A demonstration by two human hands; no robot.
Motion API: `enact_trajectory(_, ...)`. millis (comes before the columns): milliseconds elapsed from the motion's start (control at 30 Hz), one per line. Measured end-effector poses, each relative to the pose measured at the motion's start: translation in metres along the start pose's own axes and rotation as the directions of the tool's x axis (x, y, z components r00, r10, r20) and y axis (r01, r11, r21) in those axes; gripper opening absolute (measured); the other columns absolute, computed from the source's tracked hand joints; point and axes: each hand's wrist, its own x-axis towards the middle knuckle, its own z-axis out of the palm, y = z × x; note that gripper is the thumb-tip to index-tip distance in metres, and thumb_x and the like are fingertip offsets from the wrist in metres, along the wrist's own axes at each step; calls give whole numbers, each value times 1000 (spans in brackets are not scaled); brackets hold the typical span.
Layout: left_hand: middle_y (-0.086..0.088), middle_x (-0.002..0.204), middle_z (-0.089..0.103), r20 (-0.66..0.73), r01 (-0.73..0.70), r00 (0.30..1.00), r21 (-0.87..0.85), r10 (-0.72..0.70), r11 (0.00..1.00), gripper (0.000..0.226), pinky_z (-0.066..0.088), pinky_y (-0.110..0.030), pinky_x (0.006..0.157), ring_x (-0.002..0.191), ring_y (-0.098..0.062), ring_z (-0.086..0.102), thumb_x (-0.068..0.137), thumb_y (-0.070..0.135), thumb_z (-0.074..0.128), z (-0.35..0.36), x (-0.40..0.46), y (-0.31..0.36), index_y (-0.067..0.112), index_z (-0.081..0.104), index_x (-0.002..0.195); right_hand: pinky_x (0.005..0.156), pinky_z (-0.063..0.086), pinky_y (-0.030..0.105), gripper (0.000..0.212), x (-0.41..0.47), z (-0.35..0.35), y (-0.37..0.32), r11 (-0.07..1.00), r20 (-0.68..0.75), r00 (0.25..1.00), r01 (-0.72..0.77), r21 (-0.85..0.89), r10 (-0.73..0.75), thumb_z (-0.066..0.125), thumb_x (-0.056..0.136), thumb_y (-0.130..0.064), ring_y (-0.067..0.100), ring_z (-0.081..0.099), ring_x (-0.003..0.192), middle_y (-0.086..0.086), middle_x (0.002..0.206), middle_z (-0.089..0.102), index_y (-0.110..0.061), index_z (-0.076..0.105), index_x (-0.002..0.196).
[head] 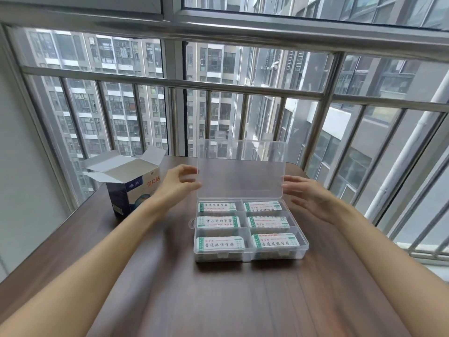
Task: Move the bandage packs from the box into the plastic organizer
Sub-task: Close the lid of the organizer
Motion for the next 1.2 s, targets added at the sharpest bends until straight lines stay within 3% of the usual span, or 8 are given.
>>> enact_trajectory(200, 0, 119, 64, 58, -413, 893, 503, 447, 759, 57, 53, -44, 87, 104, -14, 62, 79, 51, 67, -15, -34, 29, 25, 51, 127, 99, 40, 31, 77, -45, -9, -17, 863, 129, 950, 312, -396, -285, 84, 61, -43, 4, 54, 114, -14, 124, 57, -34, 49, 129)
enact_trajectory(333, 11, 119, 65, 188, -556, 788, 626, 586, 548, 59, 57, -36, 73, 91, -2, 63, 84, 71, 38, -22, -67, 33, 34, 53, 127, 99, 35, 27, 70, -77, -5, -13, 630, 220, 857, 495, -598, -465, 74, 66, -61, -3, 48, 117, -26, 126, 50, -46, 47, 129)
enact_trajectory(433, 21, 124, 61, 302, -572, 777, 706, 552, 418, 51, 57, -31, 71, 102, -3, 63, 89, 67, 29, -19, -90, 19, 41, 57, 123, 100, 44, 28, 54, -94, -3, -4, 515, 252, 807, 547, -660, -534, 68, 71, -59, -6, 52, 113, -22, 123, 57, -41, 59, 121)
enact_trajectory(633, 21, 121, 63, 338, -590, 764, 709, 549, 386, 47, 57, -26, 70, 110, -2, 60, 93, 58, 29, -7, -118, -8, 38, 62, 120, 101, 45, 33, 59, -114, -2, 23, 271, 363, 797, 530, -803, -483, 51, 75, -70, 0, 50, 122, -18, 132, 54, -45, 54, 127)
enact_trajectory(733, 16, 129, 59, 377, -606, 749, 721, 544, 335, 50, 54, -28, 90, 120, -6, 55, 92, 58, 33, 0, -123, -15, 34, 56, 128, 107, 38, 28, 62, -119, 0, 38, 160, 411, 768, 543, -824, -491, 55, 80, -65, 5, 44, 130, -13, 141, 47, -42, 45, 136)
enact_trajectory(867, 9, 149, 40, 468, -631, 745, 725, 475, 275, 59, 27, -30, 113, 138, -12, 37, 92, 55, 33, 13, -118, -16, 32, 33, 146, 96, 47, 33, 64, -117, 5, 54, -38, 462, 661, 550, -835, -591, 70, 79, -47, 19, 56, 119, -1, 135, 55, -35, 46, 137)
enact_trajectory(1000, 5, 139, 53, 477, -646, 716, 730, 510, 224, 54, 43, -35, 102, 127, -15, 52, 91, 44, 35, 27, -111, -21, 26, 43, 142, 84, 56, 35, 63, -109, 6, 60, -103, 455, 591, 532, -841, -666, 82, 71, -29, 22, 64, 108, 2, 124, 63, -29, 56, 129)
enact_trajectory(1200, 7, 135, 57, 469, -646, 711, 729, 524, 225, 51, 44, -33, 100, 122, -14, 56, 90, 42, 37, 29, -110, -24, 28, 47, 138, 79, 57, 34, 63, -106, 6, 66, -103, 428, 556, 520, -848, -712, 86, 66, -21, 21, 67, 104, 2, 119, 67, -30, 62, 123)
